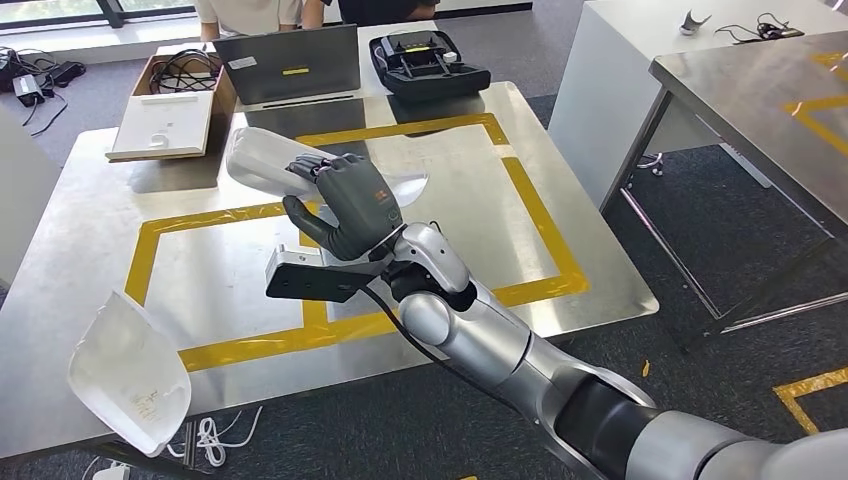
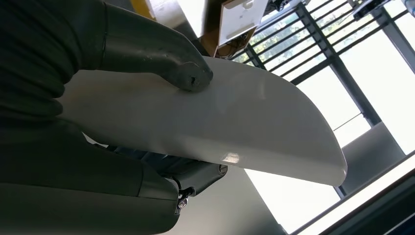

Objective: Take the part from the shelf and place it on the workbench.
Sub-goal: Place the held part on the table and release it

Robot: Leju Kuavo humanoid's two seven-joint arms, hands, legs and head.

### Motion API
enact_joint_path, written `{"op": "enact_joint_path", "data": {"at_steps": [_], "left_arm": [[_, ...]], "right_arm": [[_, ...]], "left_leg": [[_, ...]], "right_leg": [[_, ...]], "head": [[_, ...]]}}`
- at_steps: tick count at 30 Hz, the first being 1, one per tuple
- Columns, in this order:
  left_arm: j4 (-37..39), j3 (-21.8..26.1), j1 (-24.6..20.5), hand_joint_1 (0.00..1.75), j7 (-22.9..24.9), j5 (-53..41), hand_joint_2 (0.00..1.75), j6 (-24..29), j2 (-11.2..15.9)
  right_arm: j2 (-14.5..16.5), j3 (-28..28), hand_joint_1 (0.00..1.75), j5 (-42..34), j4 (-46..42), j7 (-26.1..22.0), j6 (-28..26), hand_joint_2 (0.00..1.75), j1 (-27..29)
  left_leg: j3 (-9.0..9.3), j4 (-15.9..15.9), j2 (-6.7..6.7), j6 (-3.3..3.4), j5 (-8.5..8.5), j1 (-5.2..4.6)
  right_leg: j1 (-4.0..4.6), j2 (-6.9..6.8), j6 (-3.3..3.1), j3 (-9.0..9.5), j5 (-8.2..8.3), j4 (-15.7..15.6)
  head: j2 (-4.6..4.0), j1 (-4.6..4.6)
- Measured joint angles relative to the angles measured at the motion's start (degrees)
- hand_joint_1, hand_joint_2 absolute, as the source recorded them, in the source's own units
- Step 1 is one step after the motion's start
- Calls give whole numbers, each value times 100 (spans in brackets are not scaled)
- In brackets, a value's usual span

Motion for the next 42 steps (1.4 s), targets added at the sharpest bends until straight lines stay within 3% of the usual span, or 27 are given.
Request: {"op": "enact_joint_path", "data": {"at_steps": [38, 40, 42], "left_arm": [[0, 0, 1, 0, -39, 14, 175, -2, -1], [0, 0, 3, 0, -69, -30, 175, -2, -5], [1, -14, -4, 0, -180, -177, 175, -2, -44]], "right_arm": [[2, 2, 175, -101, 9, -4, -17, 175, 20], [-10, -2, 175, -185, 126, 82, 22, 175, -34], [-81, -25, 175, -315, 797, 422, 221, 175, -329]], "left_leg": [[0, 0, -1, 1, 0, 0], [1, 0, 1, 1, -1, -1], [13, 0, 6, 3, -2, -2]], "right_leg": [[-10, 0, 0, -3, -2, 0], [-11, 2, 0, -4, -2, 0], [-17, 10, 2, 0, 1, -2]], "head": [[0, 0], [0, 0], [0, -2]]}}
